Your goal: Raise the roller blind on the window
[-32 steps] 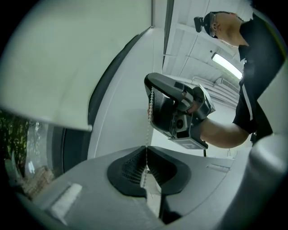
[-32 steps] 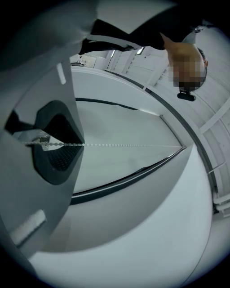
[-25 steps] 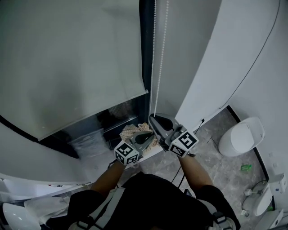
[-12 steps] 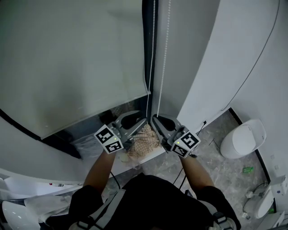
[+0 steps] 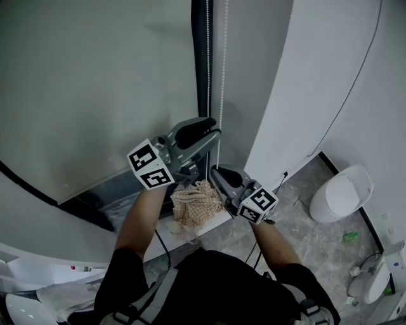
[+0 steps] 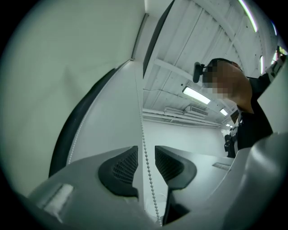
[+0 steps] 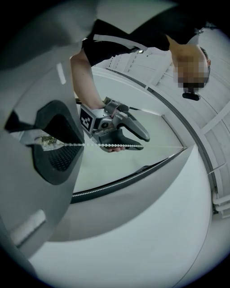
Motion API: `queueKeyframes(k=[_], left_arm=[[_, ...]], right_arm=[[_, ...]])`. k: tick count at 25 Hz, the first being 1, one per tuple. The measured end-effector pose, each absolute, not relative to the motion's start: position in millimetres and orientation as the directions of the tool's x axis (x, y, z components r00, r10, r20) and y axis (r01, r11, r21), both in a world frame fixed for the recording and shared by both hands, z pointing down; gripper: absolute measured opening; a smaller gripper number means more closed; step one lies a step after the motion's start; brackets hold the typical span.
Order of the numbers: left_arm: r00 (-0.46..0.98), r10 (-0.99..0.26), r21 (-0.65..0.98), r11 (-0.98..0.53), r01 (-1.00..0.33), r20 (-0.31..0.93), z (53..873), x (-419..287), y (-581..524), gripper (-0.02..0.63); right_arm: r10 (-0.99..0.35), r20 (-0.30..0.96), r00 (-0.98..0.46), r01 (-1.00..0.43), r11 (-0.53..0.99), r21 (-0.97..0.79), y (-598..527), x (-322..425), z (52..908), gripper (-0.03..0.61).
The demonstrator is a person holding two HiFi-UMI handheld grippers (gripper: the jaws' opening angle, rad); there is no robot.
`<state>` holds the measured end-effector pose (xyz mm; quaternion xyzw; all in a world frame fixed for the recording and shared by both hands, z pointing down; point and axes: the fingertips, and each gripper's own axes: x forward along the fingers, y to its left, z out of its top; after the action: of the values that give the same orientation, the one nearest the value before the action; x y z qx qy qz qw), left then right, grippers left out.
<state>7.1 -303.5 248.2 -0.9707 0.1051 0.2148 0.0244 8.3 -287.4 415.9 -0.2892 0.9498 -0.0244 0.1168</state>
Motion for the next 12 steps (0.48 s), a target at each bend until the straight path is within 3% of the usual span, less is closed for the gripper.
queueKeyframes(k=[5,6,7,12], left_arm=[[0.921,-0.165,-0.09,-0.974,-0.209,-0.352,255,23,-294,0.121],[0.921,-0.168,-0.102,-0.971,-0.216,-0.352,256,24,-292,0.107],[0.918,-0.173,-0.106,-0.969,-0.224,-0.358,256,24,-291,0.046],[0.873,-0.208,0.007,-0.973,-0.229,-0.441,257,13,-296,0.015]], right_arm=[[-0.554,-0.205,-0.807,-0.541,0.832,-0.119,-288,2,418,0.017],[-0.554,-0.208,-0.806,-0.541,0.832,-0.121,-288,3,417,0.017],[-0.554,-0.211,-0.805,-0.54,0.832,-0.122,-287,4,417,0.017],[-0.55,-0.226,-0.804,-0.537,0.835,-0.119,-281,5,416,0.017]])
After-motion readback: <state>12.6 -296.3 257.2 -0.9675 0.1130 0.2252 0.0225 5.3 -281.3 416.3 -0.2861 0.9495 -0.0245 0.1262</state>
